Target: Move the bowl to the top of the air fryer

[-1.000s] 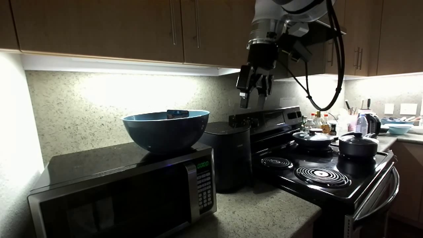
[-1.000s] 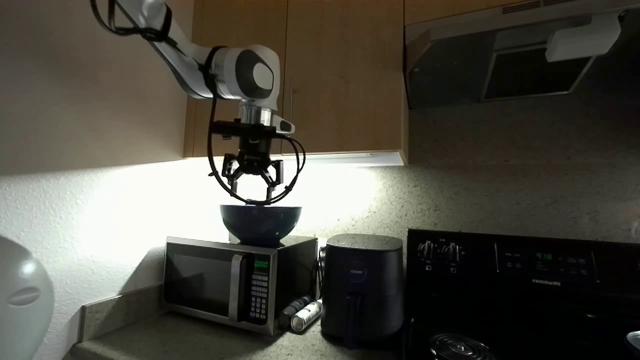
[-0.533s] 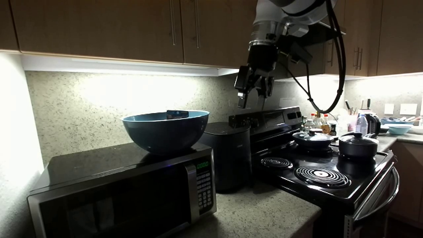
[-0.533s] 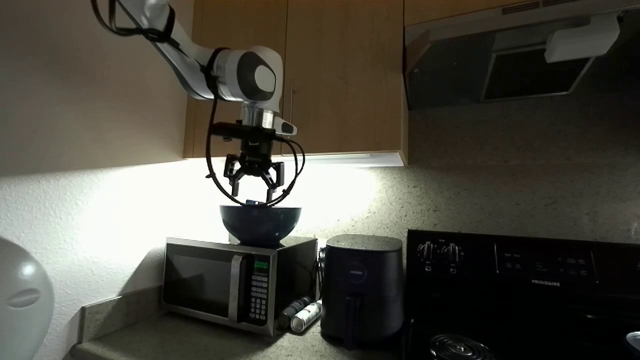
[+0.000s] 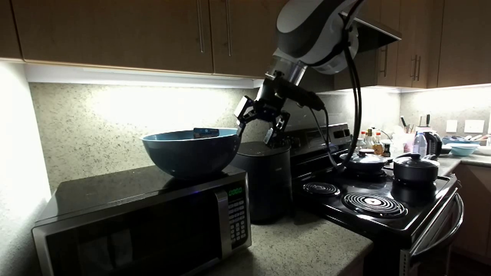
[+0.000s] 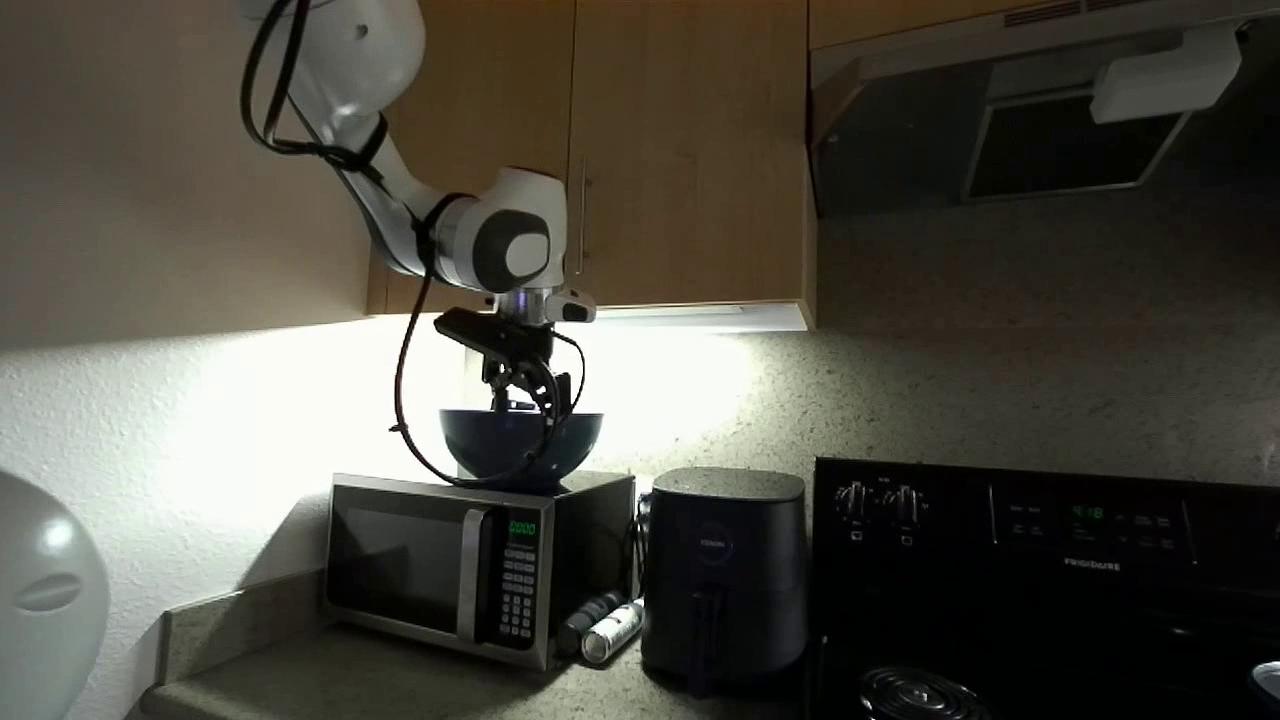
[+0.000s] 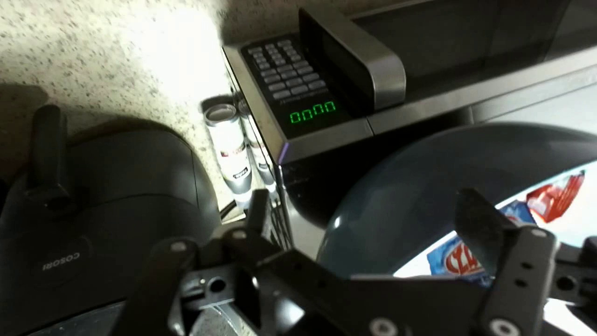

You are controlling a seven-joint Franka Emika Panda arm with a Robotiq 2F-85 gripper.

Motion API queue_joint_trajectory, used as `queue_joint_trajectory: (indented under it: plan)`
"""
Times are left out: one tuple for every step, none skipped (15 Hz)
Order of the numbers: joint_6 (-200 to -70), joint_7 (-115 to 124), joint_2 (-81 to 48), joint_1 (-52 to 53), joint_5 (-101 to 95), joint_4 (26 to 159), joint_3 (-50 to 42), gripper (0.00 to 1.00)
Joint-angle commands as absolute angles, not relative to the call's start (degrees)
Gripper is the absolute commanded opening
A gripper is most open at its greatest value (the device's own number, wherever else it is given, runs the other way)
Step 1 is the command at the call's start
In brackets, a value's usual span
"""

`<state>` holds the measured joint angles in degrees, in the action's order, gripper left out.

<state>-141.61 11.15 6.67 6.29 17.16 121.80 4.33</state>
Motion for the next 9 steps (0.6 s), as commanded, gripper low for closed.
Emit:
queue_joint_trajectory:
  plan:
    - [-143.7, 12.3, 6.1, 6.0, 17.1, 121.7, 4.9, 1.00]
    - [-144.6, 12.9, 5.9, 6.0, 17.1, 121.7, 5.0, 1.00]
    - [-146.9, 14.4, 5.5, 5.7, 15.8, 122.0, 5.2, 1.00]
    - [-147.7, 14.6, 5.1, 5.7, 15.9, 121.8, 5.2, 1.00]
    - [-148.1, 15.1, 4.6, 5.6, 16.0, 121.5, 5.1, 1.00]
    - [-148.4, 15.5, 4.6, 5.6, 16.2, 121.4, 5.1, 1.00]
    - [-149.0, 16.1, 4.8, 5.6, 16.2, 121.7, 5.1, 1.00]
    - [-149.8, 16.7, 5.1, 5.6, 16.3, 121.9, 5.1, 1.00]
    - [-150.4, 17.1, 5.1, 5.6, 16.3, 121.9, 5.1, 1.00]
